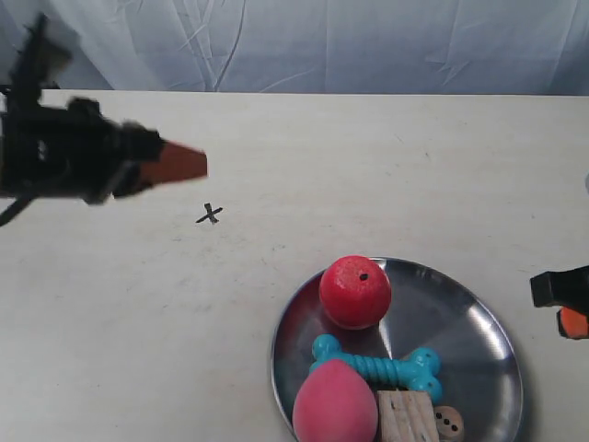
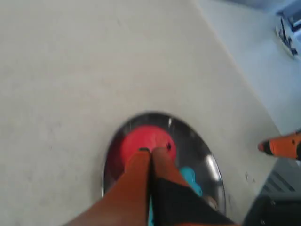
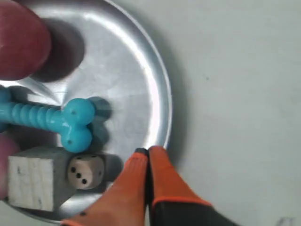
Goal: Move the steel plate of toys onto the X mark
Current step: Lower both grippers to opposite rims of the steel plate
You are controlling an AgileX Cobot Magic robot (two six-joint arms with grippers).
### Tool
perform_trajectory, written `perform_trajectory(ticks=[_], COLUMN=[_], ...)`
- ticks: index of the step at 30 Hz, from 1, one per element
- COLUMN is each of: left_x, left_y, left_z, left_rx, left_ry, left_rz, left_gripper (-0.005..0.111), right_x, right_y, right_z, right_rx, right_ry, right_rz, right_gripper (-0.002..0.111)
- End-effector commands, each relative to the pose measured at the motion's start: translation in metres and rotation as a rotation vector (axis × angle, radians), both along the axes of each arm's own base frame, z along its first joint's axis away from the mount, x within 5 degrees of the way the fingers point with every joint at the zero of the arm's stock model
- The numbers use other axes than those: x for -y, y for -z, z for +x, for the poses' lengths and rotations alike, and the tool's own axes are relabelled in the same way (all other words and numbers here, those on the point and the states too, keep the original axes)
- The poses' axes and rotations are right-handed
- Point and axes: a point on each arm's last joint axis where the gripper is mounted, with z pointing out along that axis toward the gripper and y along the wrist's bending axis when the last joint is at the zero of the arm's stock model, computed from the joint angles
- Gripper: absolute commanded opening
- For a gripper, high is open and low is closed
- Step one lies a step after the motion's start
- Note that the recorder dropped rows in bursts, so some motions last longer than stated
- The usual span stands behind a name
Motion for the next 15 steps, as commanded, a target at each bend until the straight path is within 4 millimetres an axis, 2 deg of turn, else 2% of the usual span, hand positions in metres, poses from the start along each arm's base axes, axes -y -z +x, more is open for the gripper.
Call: perform_trajectory(ticks=[1,5,11,15], left_x=[0.010,0.017,0.019,0.021], left_y=[0.042,0.067,0.108,0.128], left_z=[0.006,0.005,0.009,0.007], left_rx=[-0.268,-0.433,-0.615,-0.720], left_ry=[0.141,0.243,0.259,0.285], left_rz=[-0.027,-0.088,-0.098,-0.126], left_gripper=[0.000,0.000,0.000,0.000], right_x=[-0.008,-0.008,-0.017,-0.003], right_y=[0.016,0.026,0.030,0.036], right_z=[-0.003,-0.001,0.004,0.012], right_rx=[-0.005,-0.042,-0.069,-0.104], right_ry=[0.013,0.029,0.001,0.038], right_rz=[0.105,0.113,0.214,0.163], right_gripper=[0.000,0.000,0.000,0.000])
